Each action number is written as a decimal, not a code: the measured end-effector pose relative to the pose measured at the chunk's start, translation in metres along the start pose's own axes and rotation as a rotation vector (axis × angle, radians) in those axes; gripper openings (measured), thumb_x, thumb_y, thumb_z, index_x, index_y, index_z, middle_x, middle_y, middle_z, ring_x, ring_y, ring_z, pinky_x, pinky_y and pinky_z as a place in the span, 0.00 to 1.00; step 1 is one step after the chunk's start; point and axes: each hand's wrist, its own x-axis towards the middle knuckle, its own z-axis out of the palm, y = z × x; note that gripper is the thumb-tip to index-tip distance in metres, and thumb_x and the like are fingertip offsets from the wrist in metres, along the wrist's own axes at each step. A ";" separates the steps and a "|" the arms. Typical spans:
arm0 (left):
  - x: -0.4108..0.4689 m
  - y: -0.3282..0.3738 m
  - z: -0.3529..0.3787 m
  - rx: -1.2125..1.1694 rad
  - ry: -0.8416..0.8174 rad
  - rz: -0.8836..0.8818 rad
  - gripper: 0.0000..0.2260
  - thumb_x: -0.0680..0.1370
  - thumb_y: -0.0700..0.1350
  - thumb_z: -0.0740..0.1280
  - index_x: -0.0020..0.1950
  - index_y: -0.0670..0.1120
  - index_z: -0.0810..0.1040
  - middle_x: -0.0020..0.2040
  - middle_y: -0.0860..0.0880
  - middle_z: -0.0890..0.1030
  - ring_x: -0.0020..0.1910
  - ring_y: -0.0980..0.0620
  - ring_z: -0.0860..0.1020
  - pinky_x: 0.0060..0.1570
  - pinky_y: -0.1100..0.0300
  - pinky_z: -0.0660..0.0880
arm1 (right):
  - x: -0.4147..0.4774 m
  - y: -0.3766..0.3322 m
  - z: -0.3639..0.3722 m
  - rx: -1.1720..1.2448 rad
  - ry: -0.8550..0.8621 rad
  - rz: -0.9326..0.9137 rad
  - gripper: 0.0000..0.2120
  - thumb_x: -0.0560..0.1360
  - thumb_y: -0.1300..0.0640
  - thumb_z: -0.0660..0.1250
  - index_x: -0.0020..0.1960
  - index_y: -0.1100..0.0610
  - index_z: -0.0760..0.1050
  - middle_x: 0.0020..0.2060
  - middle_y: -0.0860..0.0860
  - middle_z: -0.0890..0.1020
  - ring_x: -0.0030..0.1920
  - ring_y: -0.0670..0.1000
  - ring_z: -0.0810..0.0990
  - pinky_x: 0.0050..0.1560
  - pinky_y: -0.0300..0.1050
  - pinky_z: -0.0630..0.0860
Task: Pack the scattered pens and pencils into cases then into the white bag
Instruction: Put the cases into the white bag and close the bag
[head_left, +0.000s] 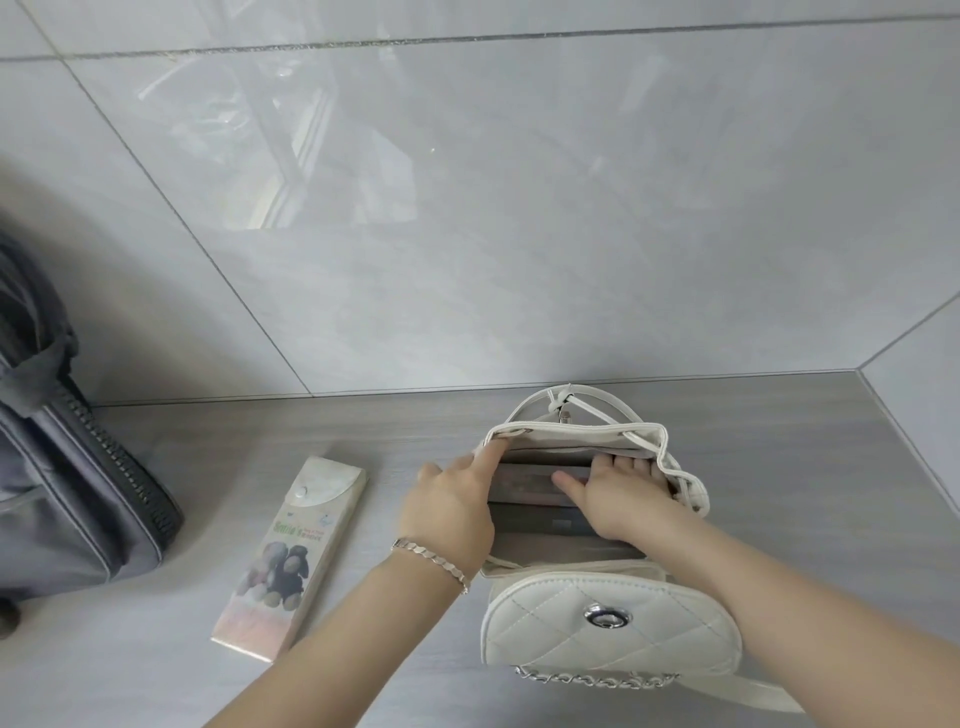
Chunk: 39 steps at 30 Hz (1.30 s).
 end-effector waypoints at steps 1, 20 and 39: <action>-0.001 -0.004 -0.003 -0.061 0.019 0.029 0.29 0.75 0.34 0.53 0.71 0.59 0.61 0.55 0.52 0.79 0.44 0.47 0.69 0.43 0.61 0.67 | -0.004 0.000 0.000 0.003 0.020 -0.004 0.32 0.78 0.38 0.45 0.72 0.61 0.57 0.73 0.60 0.60 0.73 0.59 0.55 0.71 0.51 0.55; -0.031 -0.125 0.033 -0.366 0.201 -0.577 0.41 0.65 0.48 0.75 0.74 0.49 0.58 0.57 0.39 0.68 0.61 0.40 0.64 0.58 0.46 0.68 | -0.071 0.035 -0.009 0.647 0.645 -0.390 0.11 0.73 0.62 0.66 0.54 0.54 0.78 0.54 0.46 0.73 0.61 0.48 0.71 0.59 0.33 0.61; 0.022 0.053 -0.027 0.623 0.017 0.742 0.27 0.72 0.52 0.68 0.70 0.57 0.65 0.60 0.42 0.73 0.59 0.41 0.71 0.56 0.52 0.71 | -0.055 0.072 0.026 0.899 0.636 -0.056 0.11 0.77 0.60 0.62 0.56 0.57 0.79 0.42 0.52 0.84 0.44 0.52 0.80 0.39 0.40 0.70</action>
